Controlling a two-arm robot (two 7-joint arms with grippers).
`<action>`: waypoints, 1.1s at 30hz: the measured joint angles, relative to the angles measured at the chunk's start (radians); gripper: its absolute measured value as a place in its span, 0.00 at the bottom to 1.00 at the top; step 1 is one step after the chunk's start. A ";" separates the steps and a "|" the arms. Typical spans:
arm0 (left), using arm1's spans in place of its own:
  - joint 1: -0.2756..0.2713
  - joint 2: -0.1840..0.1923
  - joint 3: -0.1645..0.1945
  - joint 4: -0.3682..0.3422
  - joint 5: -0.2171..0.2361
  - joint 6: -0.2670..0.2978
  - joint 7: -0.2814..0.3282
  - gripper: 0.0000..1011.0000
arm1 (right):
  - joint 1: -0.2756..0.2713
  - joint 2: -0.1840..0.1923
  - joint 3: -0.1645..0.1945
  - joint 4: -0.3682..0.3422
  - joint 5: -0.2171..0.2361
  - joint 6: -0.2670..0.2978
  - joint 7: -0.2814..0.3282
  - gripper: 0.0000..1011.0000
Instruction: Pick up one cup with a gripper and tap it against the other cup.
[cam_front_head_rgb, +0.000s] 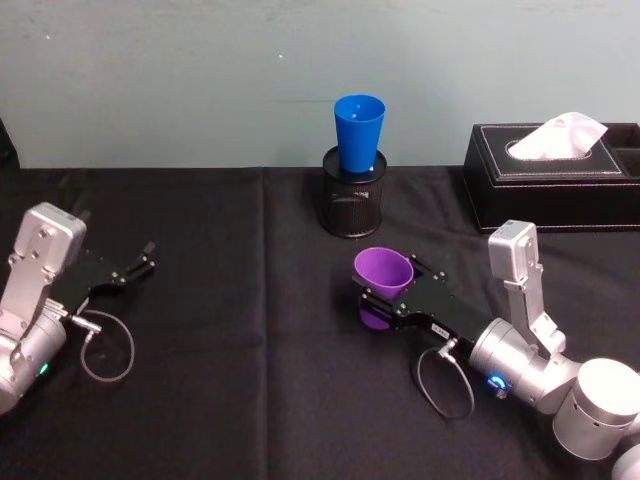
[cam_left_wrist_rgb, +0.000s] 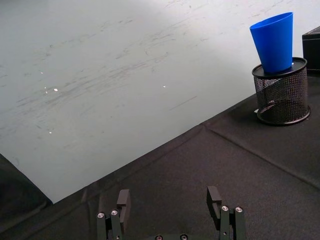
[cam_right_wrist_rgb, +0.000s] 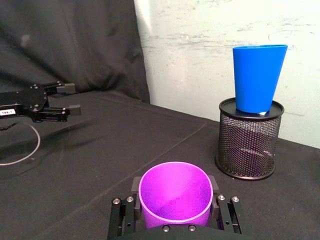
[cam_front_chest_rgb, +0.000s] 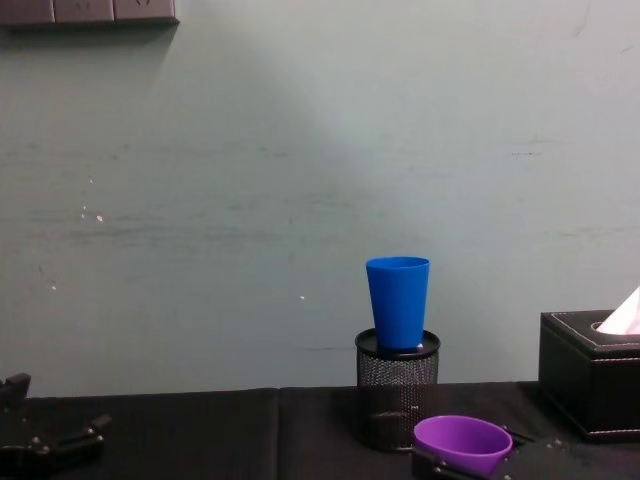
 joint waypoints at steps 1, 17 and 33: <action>0.000 0.000 0.000 0.000 0.000 0.000 0.000 0.99 | 0.001 -0.001 0.000 0.002 0.000 0.000 0.001 0.74; 0.000 0.000 0.000 0.000 0.000 0.000 0.000 0.99 | 0.002 -0.005 0.002 0.012 -0.003 0.005 0.003 0.74; 0.000 0.000 0.000 0.000 0.000 0.000 0.000 0.99 | 0.002 -0.004 0.001 0.010 -0.003 0.005 0.002 0.99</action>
